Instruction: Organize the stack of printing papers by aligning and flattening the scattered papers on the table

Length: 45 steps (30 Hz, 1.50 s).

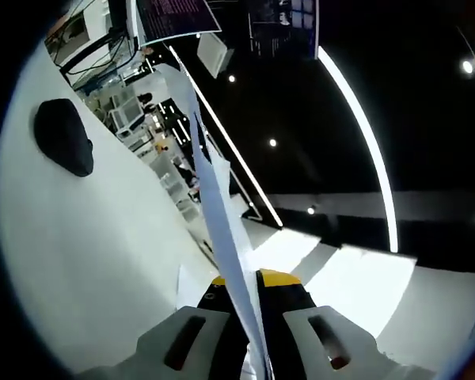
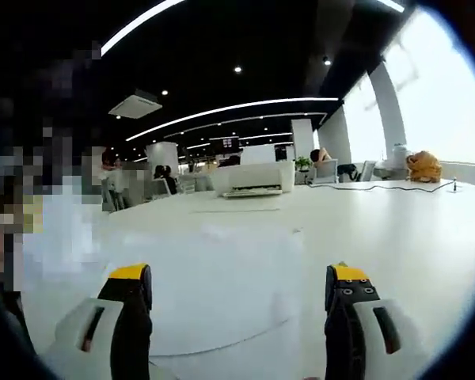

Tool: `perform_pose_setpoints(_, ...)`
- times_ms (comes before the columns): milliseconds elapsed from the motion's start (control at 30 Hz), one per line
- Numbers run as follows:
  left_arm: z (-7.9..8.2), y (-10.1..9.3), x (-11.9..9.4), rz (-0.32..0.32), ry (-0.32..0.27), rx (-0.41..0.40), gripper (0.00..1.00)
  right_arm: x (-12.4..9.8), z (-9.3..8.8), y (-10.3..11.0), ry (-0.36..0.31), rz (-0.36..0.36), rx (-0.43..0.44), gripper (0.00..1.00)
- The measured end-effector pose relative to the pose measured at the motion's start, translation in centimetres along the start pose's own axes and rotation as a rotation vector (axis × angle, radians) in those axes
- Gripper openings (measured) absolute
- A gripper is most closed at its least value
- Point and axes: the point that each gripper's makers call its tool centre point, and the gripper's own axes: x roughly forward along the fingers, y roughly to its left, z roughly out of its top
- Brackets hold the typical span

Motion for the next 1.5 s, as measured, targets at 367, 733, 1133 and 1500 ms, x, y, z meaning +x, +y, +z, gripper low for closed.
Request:
perform_pose_setpoints(367,-0.5,-0.7,-0.2,-0.006,0.012,0.01,0.06,-0.6,-2.3,2.5,0.126,0.08,-0.031,0.81)
perform_pose_setpoints(733,-0.5,-0.4,-0.1,-0.012,0.019,0.028,0.06,0.4,-5.0,2.7,0.276,0.056,-0.121,0.88)
perform_pose_setpoints(1133,-0.4,-0.1,0.0,-0.014,0.02,0.021,0.06,0.4,-4.8,2.2,0.273,0.042,-0.117,0.85)
perform_pose_setpoints(1500,-0.3,0.1,0.0,-0.011,0.02,0.018,0.06,0.2,-4.7,3.1,0.264,0.081,-0.126,0.75)
